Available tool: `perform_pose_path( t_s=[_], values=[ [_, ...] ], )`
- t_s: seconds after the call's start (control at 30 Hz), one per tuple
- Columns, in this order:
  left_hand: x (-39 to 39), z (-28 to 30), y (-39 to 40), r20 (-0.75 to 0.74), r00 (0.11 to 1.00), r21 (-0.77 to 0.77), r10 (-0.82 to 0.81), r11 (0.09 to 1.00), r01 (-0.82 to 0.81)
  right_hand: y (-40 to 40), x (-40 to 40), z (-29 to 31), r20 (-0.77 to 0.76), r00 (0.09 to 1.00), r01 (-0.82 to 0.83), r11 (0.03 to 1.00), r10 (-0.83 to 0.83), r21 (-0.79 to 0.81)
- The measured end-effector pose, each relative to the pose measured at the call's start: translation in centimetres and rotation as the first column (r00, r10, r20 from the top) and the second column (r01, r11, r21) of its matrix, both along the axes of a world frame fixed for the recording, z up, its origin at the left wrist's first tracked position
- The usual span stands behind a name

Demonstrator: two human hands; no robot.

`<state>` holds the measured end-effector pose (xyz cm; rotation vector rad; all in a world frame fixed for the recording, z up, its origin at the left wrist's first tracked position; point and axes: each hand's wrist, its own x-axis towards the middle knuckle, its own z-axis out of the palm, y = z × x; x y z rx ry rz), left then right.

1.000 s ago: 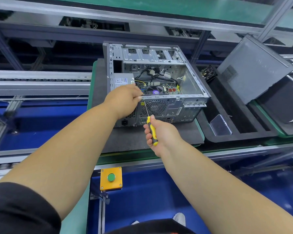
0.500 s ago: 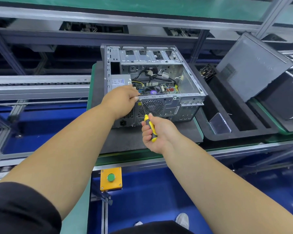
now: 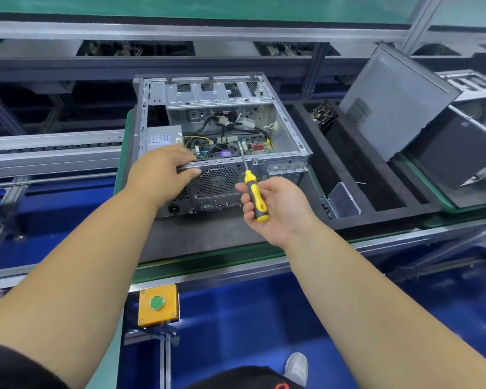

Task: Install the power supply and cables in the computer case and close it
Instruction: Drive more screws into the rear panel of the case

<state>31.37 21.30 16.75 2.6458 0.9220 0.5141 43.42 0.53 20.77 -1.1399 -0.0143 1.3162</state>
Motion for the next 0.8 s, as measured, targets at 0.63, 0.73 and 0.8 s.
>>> perform_pose_path(
  t_s=[0.63,0.73,0.8],
  values=[
    [12.1,3.2,-11.4,0.270,0.961,-0.170,-0.065,0.979,0.114,-6.7,15.7,1.1,0.559,0.759,0.286,0.943,-0.333,0.173],
    [15.2,3.3,-13.1,0.256,0.964,-0.174,-0.065,0.978,0.112,-7.8,19.0,0.7,0.569,0.758,0.275,0.947,-0.320,0.166],
    [17.2,3.2,-14.3,0.266,0.963,-0.202,-0.050,0.974,0.106,-8.7,21.1,0.3,0.598,0.745,0.249,0.955,-0.295,0.162]
  ],
)
